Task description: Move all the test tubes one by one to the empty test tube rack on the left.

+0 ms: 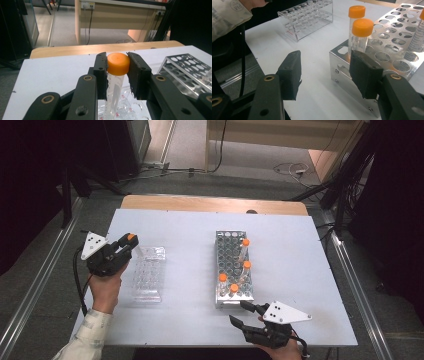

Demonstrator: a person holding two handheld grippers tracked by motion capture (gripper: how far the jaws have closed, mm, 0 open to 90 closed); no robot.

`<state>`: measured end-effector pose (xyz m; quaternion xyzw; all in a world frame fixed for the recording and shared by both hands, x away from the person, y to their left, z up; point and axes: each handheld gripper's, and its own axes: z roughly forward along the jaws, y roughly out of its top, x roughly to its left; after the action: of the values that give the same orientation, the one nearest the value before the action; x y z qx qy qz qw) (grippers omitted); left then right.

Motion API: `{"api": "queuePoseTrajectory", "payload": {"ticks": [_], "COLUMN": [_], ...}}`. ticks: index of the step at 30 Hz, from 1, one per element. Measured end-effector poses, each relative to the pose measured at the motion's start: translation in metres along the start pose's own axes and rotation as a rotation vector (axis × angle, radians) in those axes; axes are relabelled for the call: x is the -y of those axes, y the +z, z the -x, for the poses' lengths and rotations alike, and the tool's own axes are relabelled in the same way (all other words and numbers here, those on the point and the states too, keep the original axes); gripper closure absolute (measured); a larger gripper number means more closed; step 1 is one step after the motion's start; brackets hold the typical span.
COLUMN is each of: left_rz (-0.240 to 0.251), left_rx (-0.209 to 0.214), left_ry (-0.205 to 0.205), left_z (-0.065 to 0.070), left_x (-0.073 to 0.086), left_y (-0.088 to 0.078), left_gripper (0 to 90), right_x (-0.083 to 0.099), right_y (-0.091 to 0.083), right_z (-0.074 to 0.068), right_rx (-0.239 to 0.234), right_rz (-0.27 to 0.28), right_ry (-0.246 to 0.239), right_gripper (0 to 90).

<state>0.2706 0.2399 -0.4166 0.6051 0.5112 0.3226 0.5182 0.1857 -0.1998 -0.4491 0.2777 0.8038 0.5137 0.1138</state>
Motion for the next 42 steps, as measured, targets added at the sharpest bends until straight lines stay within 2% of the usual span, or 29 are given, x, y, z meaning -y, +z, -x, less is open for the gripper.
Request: {"api": "queuePoseTrajectory", "payload": {"ticks": [14,28,37,42], "left_rz": [-0.042,-0.062,-0.054,-0.042], "left_rx": [-0.018,-0.023,-0.011,-0.018], "left_ry": [0.068,0.070,0.027,0.010], "left_z": [0.007,0.008,0.004,0.004], "left_x": [0.014,0.022,0.024,0.025], "left_y": [0.006,0.006,0.005,0.004], "left_gripper": [69.6,67.7,56.5,42.4], "right_x": [0.001,0.002,0.002,0.002], "right_y": [0.001,0.002,0.002,0.002], "right_z": [-0.001,-0.002,-0.002,-0.002], "right_rx": [-0.001,-0.002,0.001,0.005], "right_rz": [-0.003,-0.009,-0.011,-0.010], "right_ry": [-0.008,-0.017,-0.013,-0.014], "right_gripper": [41.6,41.7,41.7,41.6]}}
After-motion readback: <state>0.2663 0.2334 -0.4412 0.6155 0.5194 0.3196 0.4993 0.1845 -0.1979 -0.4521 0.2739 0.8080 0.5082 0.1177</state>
